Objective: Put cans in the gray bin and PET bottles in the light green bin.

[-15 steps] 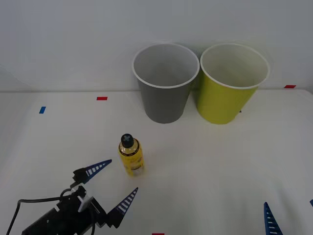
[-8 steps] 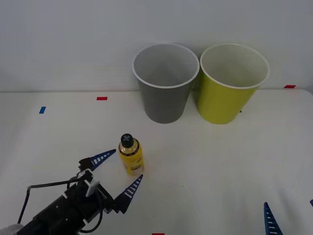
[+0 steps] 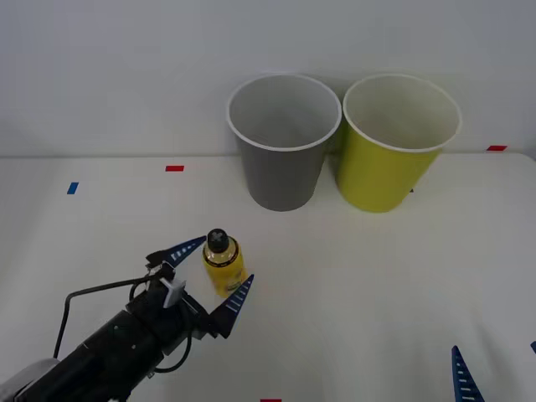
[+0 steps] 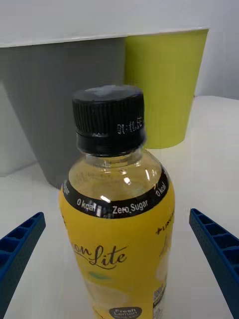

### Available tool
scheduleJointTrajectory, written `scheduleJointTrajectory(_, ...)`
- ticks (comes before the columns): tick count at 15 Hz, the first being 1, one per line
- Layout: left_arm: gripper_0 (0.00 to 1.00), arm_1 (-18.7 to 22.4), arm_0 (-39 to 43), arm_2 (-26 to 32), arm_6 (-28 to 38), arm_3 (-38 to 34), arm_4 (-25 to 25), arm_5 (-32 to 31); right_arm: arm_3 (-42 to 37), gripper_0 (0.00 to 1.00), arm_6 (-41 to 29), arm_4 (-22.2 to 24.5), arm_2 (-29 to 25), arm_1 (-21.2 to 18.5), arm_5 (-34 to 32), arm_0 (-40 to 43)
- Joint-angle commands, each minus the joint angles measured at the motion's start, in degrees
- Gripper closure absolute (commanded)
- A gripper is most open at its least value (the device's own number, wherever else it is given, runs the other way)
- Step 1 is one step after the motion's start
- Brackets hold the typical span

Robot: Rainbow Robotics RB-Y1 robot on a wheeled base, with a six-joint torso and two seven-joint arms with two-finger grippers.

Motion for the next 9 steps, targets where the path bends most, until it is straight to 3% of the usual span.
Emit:
scheduleJointTrajectory(1,0.00,-2.2,-0.8,0.5,0.0,0.0,0.0,2.0,0.0,0.00,0.0,0.0,0.0,0.0,0.0,0.0)
scheduleJointTrajectory(5,0.00,-2.8,-0.7,0.5,0.1,0.0,0.0,2.2,0.0,0.00,0.0,0.0,0.0,0.0,0.0,0.0)
scheduleJointTrajectory(6,0.31,-2.8,-0.7,0.5,0.1,0.0,0.0,2.2,0.0,0.00,0.0,0.0,0.0,0.0,0.0,0.0)
scheduleJointTrajectory(7,0.92,-2.8,-0.7,0.5,0.0,0.0,-0.2,2.2,0.0,0.00,0.0,0.0,0.0,0.0,0.0,0.0)
scheduleJointTrajectory(8,1.00,-2.8,-0.8,0.5,-0.1,0.0,-0.4,2.2,0.0,0.00,0.0,0.0,0.0,0.0,0.0,0.0)
scheduleJointTrajectory(9,1.00,-2.8,-0.7,0.5,-0.1,0.0,-0.4,2.2,0.0,0.00,0.0,0.0,0.0,0.0,0.0,0.0)
